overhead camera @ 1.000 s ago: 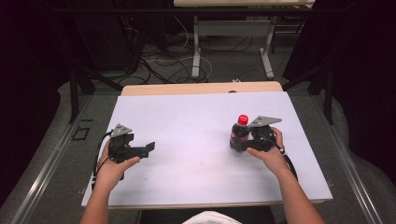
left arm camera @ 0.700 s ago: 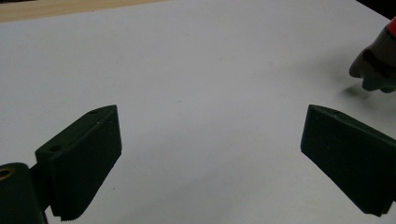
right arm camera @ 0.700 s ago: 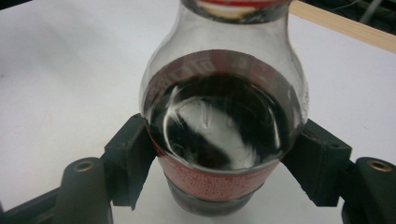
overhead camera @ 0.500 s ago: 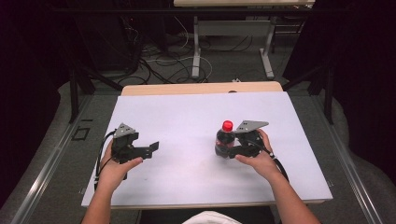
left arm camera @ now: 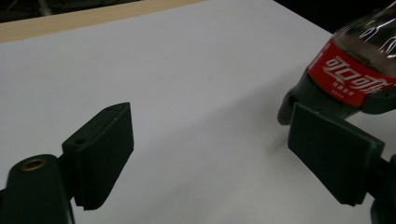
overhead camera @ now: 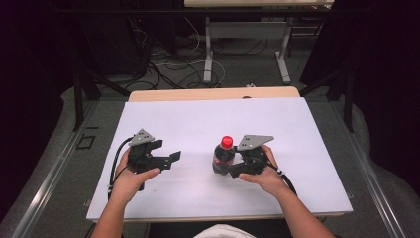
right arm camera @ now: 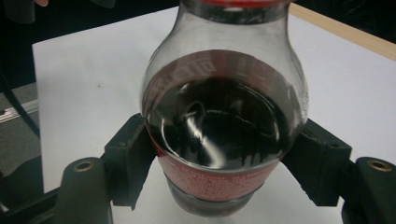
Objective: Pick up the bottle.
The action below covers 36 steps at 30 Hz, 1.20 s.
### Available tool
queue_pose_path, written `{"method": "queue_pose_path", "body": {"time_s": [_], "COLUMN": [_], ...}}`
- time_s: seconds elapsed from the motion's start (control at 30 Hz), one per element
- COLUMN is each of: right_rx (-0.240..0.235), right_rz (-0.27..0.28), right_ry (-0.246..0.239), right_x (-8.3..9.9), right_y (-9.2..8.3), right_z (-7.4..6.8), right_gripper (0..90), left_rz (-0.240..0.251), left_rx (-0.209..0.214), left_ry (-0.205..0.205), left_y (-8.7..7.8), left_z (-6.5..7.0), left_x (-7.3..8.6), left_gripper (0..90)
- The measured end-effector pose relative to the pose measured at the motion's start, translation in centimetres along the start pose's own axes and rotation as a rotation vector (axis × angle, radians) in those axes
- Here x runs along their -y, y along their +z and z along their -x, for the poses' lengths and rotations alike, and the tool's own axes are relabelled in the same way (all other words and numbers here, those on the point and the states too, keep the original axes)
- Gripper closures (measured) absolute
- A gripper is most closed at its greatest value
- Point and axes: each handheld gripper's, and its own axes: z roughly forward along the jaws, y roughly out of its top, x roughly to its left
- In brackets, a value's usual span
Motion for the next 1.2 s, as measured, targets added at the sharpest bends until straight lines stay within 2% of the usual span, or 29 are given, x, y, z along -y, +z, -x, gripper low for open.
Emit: {"method": "queue_pose_path", "body": {"time_s": [0.03,0.07,0.17,0.2,0.33,0.37,0.4,0.5,0.53,0.57,0.63,0.73,0.77,0.83,0.87,0.97,1.03,1.13,1.17,1.2], "right_rx": [-0.005,-0.010,-0.035,-0.043,-0.051,-0.056,-0.052,-0.059,-0.065,-0.071,-0.087,-0.084,-0.087,-0.089,-0.089,-0.095,-0.096,-0.095,-0.091,-0.090], "right_rz": [0.015,0.003,0.011,0.005,0.013,-0.001,0.012,0.012,0.008,0.007,-0.009,-0.010,-0.017,-0.024,-0.023,-0.026,-0.027,-0.037,-0.036,-0.039], "right_ry": [-0.003,-0.005,-0.004,0.000,-0.007,-0.017,-0.010,-0.026,-0.015,-0.015,-0.024,-0.031,-0.025,-0.036,-0.038,-0.032,-0.033,-0.023,-0.022,-0.024], "right_x": [0.0,-0.1,-0.3,-0.4,-1.0,-1.2,-1.3,-1.6,-1.7,-1.7,-1.8,-1.6,-1.6,-1.6,-1.6,-1.6,-1.6,-1.6,-1.6,-1.6], "right_y": [0.2,0.3,0.7,0.8,1.4,1.5,1.6,1.9,1.8,1.9,1.9,2.2,2.2,2.3,2.3,2.3,2.3,2.3,2.3,2.3], "right_z": [-0.1,-0.1,-0.1,0.0,0.1,0.2,0.1,0.2,0.0,0.0,0.0,-0.2,-0.3,-0.3,-0.3,-0.3,-0.3,-0.2,-0.2,-0.3], "right_gripper": [29.0,29.0,29.0,29.0,29.0,29.0,29.0,29.1,29.0,29.1,29.1,29.1,29.1,29.1,29.1,29.0,29.1,29.1,29.1,29.1], "left_rz": [0.008,0.007,0.017,0.019,0.024,0.024,0.027,0.028,0.028,0.032,0.022,0.023,0.006,0.005,-0.005,-0.007,-0.018,-0.023,-0.047,-0.041], "left_rx": [0.008,0.018,0.021,0.024,0.042,0.048,0.055,0.088,0.088,0.113,0.148,0.156,0.173,0.181,0.191,0.207,0.240,0.246,0.255,0.250], "left_ry": [0.002,0.013,0.036,0.046,0.074,0.082,0.089,0.104,0.104,0.118,0.107,0.108,0.109,0.116,0.132,0.132,0.141,0.148,0.159,0.156], "left_y": [0.0,0.0,-0.1,-0.2,-0.3,-0.3,-0.3,-0.1,-0.1,0.1,0.4,0.7,1.0,1.3,1.3,1.4,1.5,1.6,1.7,1.9], "left_z": [0.2,0.3,0.7,1.0,1.7,1.8,2.0,2.6,2.6,2.9,3.2,3.6,4.1,4.7,4.9,5.5,6.0,6.2,6.3,6.5], "left_x": [-0.3,-0.6,-1.3,-2.1,-3.6,-4.0,-4.4,-5.3,-5.3,-5.8,-6.3,-6.7,-7.1,-7.5,-7.7,-8.0,-8.5,-8.7,-8.9,-8.9], "left_gripper": [15.8,16.1,17.2,17.7,18.9,18.9,18.9,21.9,22.2,22.3,23.7,26.6,27.4,28.7,29.0,30.1,31.2,34.0,35.0,35.0]}}
